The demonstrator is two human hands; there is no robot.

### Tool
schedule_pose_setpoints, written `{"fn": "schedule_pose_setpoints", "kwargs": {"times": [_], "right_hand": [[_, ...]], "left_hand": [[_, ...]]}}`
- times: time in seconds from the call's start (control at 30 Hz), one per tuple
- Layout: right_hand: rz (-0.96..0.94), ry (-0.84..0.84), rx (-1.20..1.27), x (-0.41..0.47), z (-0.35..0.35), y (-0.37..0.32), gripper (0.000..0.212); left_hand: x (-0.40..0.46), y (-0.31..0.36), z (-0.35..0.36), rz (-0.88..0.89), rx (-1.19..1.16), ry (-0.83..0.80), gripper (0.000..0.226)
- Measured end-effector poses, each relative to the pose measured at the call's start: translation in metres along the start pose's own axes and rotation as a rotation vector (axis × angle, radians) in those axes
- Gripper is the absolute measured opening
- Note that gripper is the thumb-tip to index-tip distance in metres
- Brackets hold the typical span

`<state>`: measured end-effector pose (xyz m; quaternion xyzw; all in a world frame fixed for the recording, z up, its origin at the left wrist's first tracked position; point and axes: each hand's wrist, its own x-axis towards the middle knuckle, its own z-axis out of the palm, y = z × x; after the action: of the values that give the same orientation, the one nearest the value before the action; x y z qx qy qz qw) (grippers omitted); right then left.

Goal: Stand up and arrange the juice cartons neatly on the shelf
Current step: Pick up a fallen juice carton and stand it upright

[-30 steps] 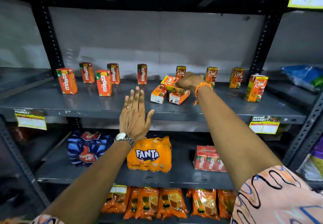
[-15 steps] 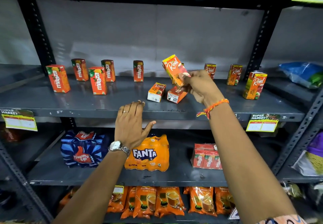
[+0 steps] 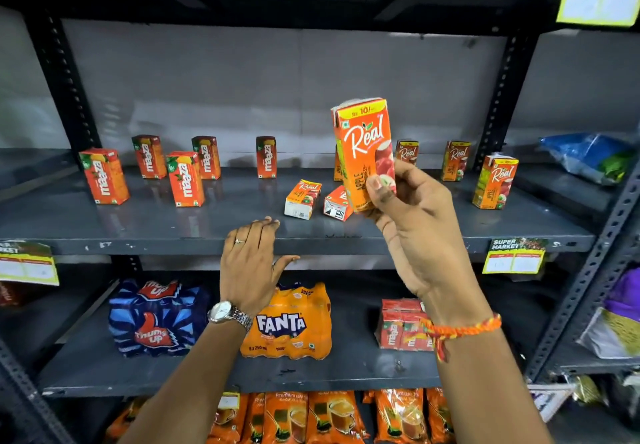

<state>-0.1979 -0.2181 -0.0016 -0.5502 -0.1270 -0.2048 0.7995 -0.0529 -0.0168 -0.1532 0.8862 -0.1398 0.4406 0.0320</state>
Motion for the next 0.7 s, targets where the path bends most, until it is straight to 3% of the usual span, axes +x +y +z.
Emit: {"fn": "schedule_pose_setpoints", "kwargs": {"times": [0.23,0.4,0.53,0.7], "right_hand": [[0.001,0.032,-0.015,-0.005,-0.005,-0.001,0.056],[0.063,0.129,-0.021,0.035,-0.032,0.009,0.034],[0.035,0.36,-0.402,0.087,-0.076,0.023,0.032],[0.094,0.435,-0.829,0.137,-0.123,0.042,0.028]], "left_hand": [[0.0,0.0,0.001,0.007,-0.015,0.033,0.065],[0.0,0.001,-0.001,0.008,-0.024,0.038,0.065],[0.0,0.002,-0.003,0.004,-0.018,0.021,0.065],[0.0,0.002,-0.003,0.008,-0.015,0.008,0.067]]}}
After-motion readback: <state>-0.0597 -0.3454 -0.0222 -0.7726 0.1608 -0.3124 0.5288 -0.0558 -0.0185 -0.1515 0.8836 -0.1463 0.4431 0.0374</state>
